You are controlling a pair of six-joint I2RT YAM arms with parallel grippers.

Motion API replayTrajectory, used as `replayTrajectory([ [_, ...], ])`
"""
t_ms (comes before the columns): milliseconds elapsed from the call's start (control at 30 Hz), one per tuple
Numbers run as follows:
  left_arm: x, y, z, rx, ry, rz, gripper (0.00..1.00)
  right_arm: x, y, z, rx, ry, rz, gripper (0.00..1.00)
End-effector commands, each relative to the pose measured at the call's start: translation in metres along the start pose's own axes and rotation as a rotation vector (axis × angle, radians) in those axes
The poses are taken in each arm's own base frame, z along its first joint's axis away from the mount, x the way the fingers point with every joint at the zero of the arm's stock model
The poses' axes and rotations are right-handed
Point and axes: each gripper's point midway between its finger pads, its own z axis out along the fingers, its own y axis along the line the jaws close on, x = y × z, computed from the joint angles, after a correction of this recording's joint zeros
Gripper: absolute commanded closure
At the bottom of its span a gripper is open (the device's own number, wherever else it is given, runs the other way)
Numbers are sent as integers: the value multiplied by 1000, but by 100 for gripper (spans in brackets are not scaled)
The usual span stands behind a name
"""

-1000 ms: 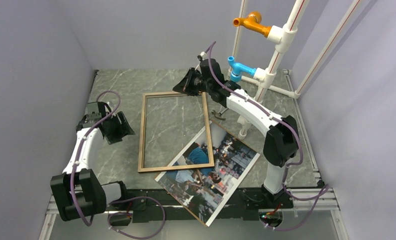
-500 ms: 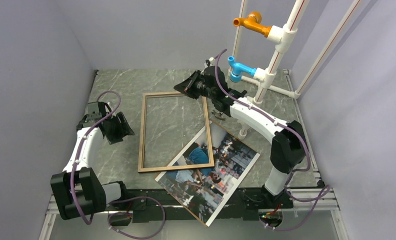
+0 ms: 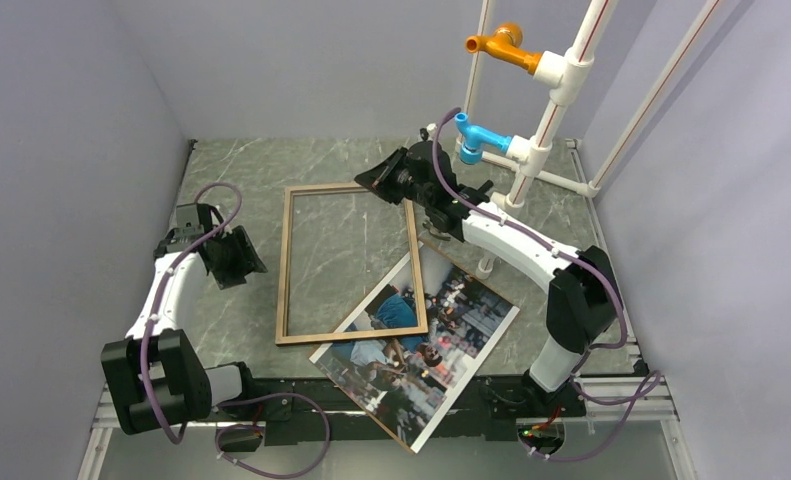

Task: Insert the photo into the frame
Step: Place the photo frame item in the photo frame.

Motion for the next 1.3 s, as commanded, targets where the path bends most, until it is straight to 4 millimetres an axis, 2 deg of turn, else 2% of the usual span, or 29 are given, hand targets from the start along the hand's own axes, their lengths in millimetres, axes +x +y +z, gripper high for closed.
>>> replayTrajectory([
  [0,-9,-3,0,13,-17,7,41,-11,27,-9,-67,-41,-13,100],
  [400,6,-15,19,62,90,41,43,3,6,4,-15,9,-9,100],
  [533,3,-16,22,67,111,63,43,8,-3,8,-5,30,3,100],
  [600,-6,-16,21,49,105,76,45,11,-6,9,-5,41,12,100],
  [767,-13,-27,32,97,135,53,50,16,-16,8,5,46,28,100],
  [900,-15,-34,35,131,132,58,50,18,-24,9,19,58,41,100],
  [1267,-5,-33,45,102,168,79,51,21,-29,11,15,77,53,100],
])
